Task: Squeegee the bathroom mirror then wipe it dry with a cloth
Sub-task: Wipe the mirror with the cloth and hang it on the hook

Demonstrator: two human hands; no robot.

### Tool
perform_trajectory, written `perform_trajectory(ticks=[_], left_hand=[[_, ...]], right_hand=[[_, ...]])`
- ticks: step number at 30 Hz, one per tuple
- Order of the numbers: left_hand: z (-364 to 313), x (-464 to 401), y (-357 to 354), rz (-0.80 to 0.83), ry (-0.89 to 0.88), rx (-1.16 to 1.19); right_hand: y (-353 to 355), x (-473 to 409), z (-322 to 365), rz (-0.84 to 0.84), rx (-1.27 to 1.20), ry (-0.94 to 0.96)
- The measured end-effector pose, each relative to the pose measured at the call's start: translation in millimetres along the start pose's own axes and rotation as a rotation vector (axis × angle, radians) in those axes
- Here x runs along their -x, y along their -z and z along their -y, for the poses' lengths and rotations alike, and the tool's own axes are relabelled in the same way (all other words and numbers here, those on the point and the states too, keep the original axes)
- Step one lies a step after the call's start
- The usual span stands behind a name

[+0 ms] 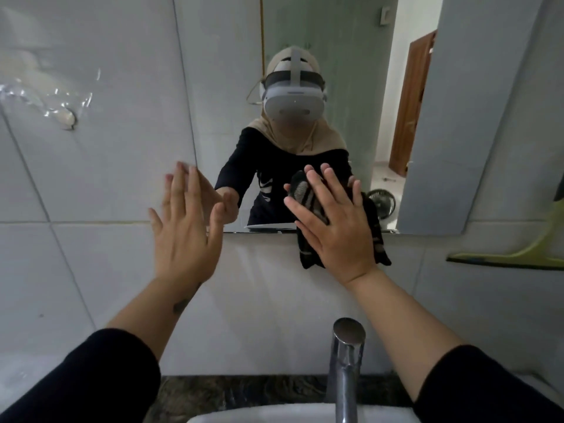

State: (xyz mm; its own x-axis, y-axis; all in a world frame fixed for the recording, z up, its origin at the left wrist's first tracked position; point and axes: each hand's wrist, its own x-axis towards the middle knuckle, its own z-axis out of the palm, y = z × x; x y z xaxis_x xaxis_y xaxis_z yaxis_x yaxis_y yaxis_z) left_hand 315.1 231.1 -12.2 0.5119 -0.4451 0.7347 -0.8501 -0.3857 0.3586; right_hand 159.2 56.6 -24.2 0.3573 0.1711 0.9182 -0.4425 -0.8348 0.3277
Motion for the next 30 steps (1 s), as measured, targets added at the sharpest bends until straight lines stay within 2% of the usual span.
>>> perform_trajectory(ticks=[7, 12, 14, 17, 20, 22, 24, 27, 30], left_hand=[[34, 28, 15, 0.030, 0.069, 0.039], [64, 32, 42, 0.011, 0.124, 0.163], [72, 30, 57, 0.019, 0.149, 0.243], [75, 15, 83, 0.056, 0.189, 0.460], [73, -11, 112, 0.031, 0.249, 0.710], [72, -26, 133, -0.008, 0.288, 0.833], [73, -38, 149, -0.036, 0.315, 0.830], [81, -55, 165, -0.091, 0.276, 0.640], [95, -72, 173, -0.122, 0.136, 0.321]], right_hand=[[-31, -28, 73, 0.011, -0.118, 0.152], [-39, -56, 124, 0.132, -0.396, 0.216], [-38, -75, 138, 0.204, -0.586, 0.139], [-25, -118, 159, 0.345, -0.977, -0.075], [-12, -165, 168, 0.382, -1.240, -0.203], [-9, -190, 168, 0.345, -1.183, -0.168], [-12, -208, 168, 0.324, -1.087, -0.118], [-21, -228, 170, 0.353, -1.048, -0.130], [-30, -242, 172, 0.280, -0.847, -0.132]])
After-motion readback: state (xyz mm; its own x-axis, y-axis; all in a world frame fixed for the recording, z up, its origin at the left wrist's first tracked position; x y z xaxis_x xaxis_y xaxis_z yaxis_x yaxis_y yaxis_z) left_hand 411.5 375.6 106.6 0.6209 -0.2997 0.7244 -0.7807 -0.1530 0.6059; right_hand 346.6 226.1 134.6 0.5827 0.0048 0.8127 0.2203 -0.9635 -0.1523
